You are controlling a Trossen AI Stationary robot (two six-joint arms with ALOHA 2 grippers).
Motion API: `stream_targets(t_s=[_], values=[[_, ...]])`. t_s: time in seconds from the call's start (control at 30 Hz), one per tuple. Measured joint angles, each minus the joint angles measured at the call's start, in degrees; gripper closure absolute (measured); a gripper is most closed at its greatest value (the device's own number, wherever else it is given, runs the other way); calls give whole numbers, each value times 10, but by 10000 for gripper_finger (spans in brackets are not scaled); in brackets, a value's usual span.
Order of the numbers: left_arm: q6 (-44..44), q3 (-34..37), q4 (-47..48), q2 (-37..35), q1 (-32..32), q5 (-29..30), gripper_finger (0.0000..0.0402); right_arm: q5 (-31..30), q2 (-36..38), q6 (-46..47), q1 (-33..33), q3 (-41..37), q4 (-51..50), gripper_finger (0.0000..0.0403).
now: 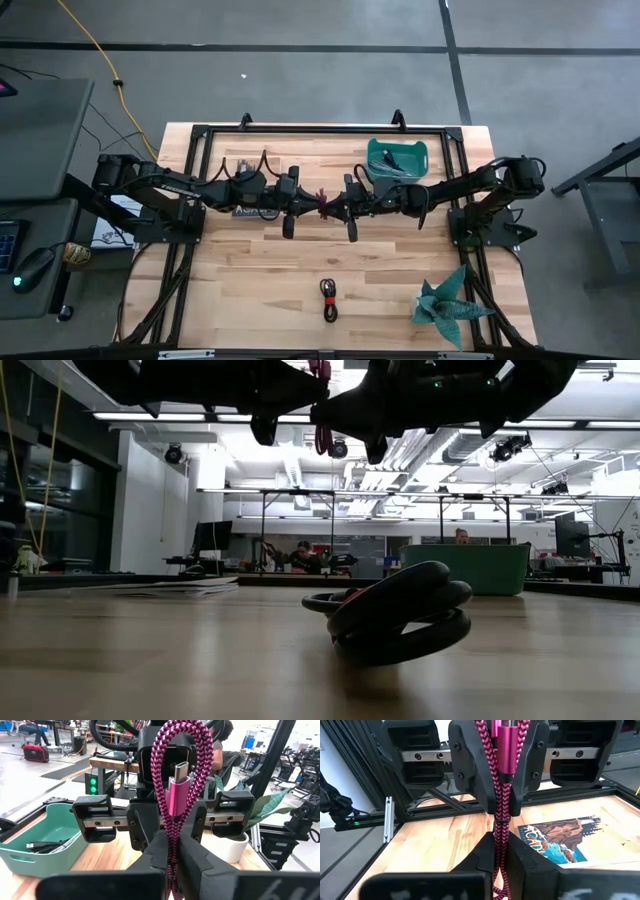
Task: Pick and place USB-C Cables
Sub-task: Put the pink charger cable into the green bin
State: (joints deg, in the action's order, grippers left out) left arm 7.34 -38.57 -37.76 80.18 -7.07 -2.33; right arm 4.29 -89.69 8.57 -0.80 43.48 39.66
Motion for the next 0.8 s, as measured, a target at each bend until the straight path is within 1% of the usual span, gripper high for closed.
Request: stream_targets(t_s=[0.1, 0.27, 0.67, 0.8], values=[[0, 0, 0, 0, 0, 0, 388, 0, 0, 2, 0, 0, 0, 390], [0, 0, 0, 0, 0, 0, 386, 0, 0, 0, 0, 0, -1, 398], [-9, 0, -2, 0, 0, 0, 384, -1, 0, 0, 0, 0, 0, 397], [-16, 0, -2, 0, 0, 1, 363, -1, 0, 0, 0, 0, 0, 398]])
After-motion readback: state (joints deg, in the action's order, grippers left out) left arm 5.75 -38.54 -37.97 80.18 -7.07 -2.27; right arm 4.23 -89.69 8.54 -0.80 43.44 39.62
